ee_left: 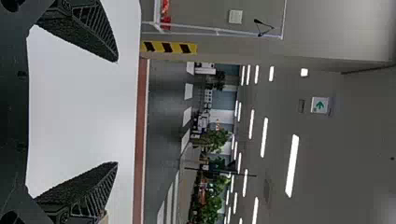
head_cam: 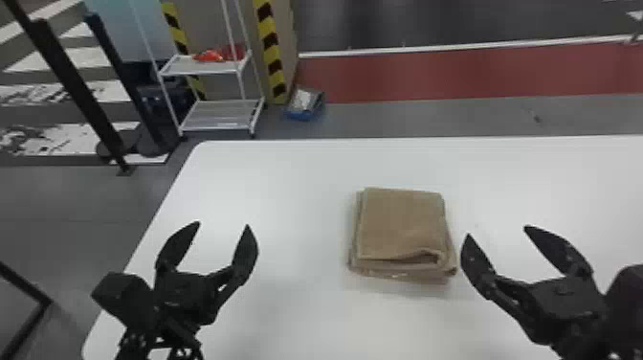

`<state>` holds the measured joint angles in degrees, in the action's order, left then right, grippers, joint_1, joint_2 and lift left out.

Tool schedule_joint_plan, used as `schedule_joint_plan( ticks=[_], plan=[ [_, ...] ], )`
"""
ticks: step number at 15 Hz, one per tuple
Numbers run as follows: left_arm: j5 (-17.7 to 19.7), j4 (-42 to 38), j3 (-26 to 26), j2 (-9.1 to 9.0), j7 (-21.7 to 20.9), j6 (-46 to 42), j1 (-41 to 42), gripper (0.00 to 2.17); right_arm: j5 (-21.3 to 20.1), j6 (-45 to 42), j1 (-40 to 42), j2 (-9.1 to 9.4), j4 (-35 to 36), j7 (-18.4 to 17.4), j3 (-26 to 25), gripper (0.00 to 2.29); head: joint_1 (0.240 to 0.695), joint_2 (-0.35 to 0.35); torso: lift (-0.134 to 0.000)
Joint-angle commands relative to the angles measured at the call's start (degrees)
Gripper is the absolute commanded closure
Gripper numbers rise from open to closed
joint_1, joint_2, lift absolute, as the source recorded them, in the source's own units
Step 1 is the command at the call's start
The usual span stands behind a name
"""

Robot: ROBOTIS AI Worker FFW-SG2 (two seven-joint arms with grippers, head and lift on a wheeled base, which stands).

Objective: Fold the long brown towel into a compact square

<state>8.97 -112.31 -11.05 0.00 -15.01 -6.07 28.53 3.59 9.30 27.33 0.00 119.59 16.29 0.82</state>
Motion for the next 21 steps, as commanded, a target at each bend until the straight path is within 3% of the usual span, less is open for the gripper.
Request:
schedule_joint_plan(
  ticks=[1,21],
  plan=[
    [0.00,-0.10,-0.20,-0.15,0.07,-0.12,-0.05,0.08,-0.43,-0.72,0.36,0.05,-0.06,-0.56,0.06,0.08,0.695,0.161,-0.123],
    [0.00,0.34,-0.11,-0.15,0.07,-0.12,-0.14,0.08,-1.39,-1.08,-1.05,0.05,-2.44,-2.40,0.59,0.09,0.695,0.156,-0.123]
  ],
)
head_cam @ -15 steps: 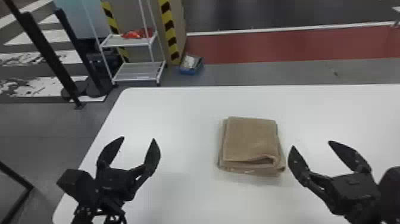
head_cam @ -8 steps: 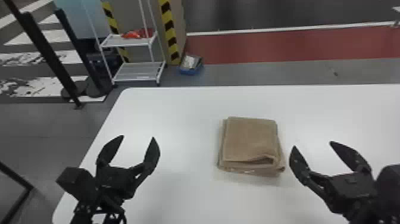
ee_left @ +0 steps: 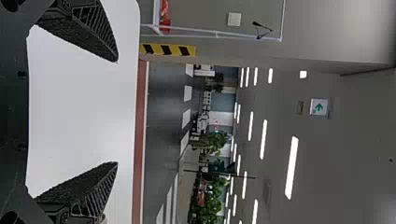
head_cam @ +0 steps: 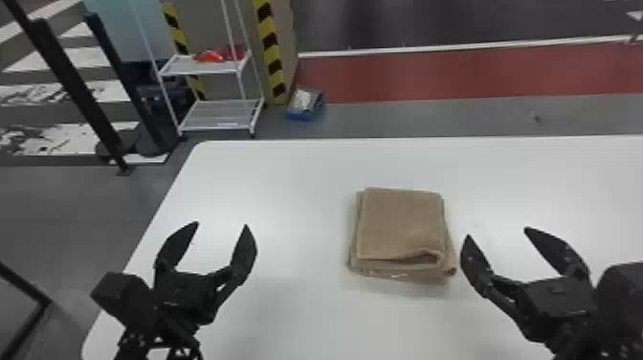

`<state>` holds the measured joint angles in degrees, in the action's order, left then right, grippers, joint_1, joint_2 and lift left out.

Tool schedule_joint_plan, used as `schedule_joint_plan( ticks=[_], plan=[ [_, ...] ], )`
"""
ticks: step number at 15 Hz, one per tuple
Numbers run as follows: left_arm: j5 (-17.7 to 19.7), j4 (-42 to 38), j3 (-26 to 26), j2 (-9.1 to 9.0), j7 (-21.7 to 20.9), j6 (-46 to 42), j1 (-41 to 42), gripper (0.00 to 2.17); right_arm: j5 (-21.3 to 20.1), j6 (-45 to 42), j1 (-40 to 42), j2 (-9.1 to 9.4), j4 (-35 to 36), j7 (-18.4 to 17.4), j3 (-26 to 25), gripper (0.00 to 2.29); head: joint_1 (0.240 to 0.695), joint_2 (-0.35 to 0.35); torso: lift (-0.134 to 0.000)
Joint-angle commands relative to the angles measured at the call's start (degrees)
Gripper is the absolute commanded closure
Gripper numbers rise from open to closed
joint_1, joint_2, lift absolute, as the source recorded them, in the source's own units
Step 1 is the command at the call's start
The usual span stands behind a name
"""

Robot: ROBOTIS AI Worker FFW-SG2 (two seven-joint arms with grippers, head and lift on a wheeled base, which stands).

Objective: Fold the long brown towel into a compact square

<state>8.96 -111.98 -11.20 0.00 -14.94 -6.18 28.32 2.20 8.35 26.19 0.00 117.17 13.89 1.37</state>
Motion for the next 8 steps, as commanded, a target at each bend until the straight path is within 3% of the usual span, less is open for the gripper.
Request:
schedule_joint_plan(
  ticks=[1,8],
  plan=[
    [0.00,-0.17,0.03,-0.15,0.00,-0.01,0.16,0.08,0.09,0.05,0.17,0.05,-0.01,0.00,0.03,0.09,0.695,0.156,-0.123],
    [0.00,-0.79,0.12,-0.15,-0.09,-0.18,0.86,0.08,0.44,0.05,0.96,0.05,0.87,0.00,0.39,0.09,0.695,0.159,-0.123]
  ],
)
